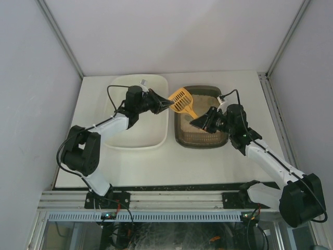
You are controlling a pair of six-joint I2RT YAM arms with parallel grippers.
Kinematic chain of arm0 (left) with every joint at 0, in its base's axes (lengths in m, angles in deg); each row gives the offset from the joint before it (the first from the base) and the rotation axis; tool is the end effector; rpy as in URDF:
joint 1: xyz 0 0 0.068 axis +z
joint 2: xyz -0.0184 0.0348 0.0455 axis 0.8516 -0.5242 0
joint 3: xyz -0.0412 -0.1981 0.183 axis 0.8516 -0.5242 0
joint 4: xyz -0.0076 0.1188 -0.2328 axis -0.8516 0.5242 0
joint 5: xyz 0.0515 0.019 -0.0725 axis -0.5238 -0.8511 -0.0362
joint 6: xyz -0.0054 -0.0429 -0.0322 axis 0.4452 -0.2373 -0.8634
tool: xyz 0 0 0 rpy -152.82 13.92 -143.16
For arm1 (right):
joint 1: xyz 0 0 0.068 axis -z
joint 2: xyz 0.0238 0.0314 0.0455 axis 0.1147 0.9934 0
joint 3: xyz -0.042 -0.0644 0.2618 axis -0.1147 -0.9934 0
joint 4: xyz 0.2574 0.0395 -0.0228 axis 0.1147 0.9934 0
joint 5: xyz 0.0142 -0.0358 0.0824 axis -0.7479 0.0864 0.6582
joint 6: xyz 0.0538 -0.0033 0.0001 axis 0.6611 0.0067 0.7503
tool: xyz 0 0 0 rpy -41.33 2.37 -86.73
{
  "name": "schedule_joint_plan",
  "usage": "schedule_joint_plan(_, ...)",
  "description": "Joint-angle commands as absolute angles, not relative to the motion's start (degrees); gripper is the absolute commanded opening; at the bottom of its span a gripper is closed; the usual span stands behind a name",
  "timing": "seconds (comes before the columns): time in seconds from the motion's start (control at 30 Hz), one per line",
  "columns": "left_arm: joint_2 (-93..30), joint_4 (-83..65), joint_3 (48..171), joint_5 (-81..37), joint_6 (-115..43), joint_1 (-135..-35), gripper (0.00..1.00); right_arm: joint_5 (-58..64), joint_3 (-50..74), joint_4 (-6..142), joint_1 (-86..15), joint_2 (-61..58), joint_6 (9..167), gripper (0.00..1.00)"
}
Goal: Clean the litter box
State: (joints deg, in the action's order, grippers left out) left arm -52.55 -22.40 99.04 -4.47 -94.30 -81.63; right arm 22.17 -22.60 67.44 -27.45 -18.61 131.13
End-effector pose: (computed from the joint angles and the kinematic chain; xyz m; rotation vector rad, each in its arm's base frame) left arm 0.3482 -0.1664 0.2515 -0.5310 2.1164 -1.4536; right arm 0.2285 0.1042 0.2698 0.2077 2.1359 1.2332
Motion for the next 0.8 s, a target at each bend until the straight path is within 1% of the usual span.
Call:
schedule_joint_plan(0.0, -49.2, -25.5, 97.2, -9.1, -95.6, -79.3, 0.04, 16.2, -21.0, 69.3, -25.2, -18.5, 131.0, 0.0)
schedule_joint_plan(0.03, -49.1, -25.6, 97.2, -8.8, -95.5, -79.3, 0.1, 16.2, -21.0, 68.9, -25.2, -18.4, 130.8, 0.0)
schedule_joint_plan(0.1, -49.1, -25.2, 97.9, -8.0, -94.1, -79.4, 0.37, 16.3, -20.9, 68.9, -25.2, -18.5, 130.2, 0.0)
schedule_joint_plan(0.17, -48.7, -22.8, 99.5, -8.4, -92.3, -79.4, 0.65, 16.1, -19.8, 70.8, -25.1, -18.4, 129.0, 0.0)
schedule_joint_plan(0.2, -48.7, -20.6, 100.9, -8.6, -91.1, -79.3, 0.83, 15.8, -18.8, 72.7, -25.1, -18.3, 128.0, 0.0)
schedule_joint_plan(0.23, -48.8, -18.1, 102.6, -8.6, -89.7, -79.1, 0.98, 15.2, -17.3, 75.4, -25.1, -18.1, 126.6, 0.0)
schedule_joint_plan(0.27, -49.0, -15.7, 104.8, -8.7, -88.1, -78.8, 1.0, 14.0, -15.7, 79.1, -25.1, -17.8, 124.9, 0.0)
schedule_joint_plan(0.4, -49.6, -4.2, 115.5, -9.9, -80.3, -77.5, 1.0, 10.2, -8.8, 94.2, -24.5, -15.3, 117.9, 0.0)
schedule_joint_plan(0.53, -49.7, 8.3, 123.3, -17.1, -76.5, -76.9, 1.0, 8.7, -2.8, 106.2, -23.9, -12.4, 113.3, 0.0)
schedule_joint_plan(0.63, -48.9, 10.1, 123.3, -19.9, -77.7, -77.1, 1.0, 7.7, 1.1, 111.2, -23.8, -9.5, 109.7, 0.0)
schedule_joint_plan(0.77, -50.0, 9.4, 119.7, -17.5, -86.4, -78.1, 1.0, 5.2, 4.4, 115.3, -24.3, -3.6, 105.0, 0.0)
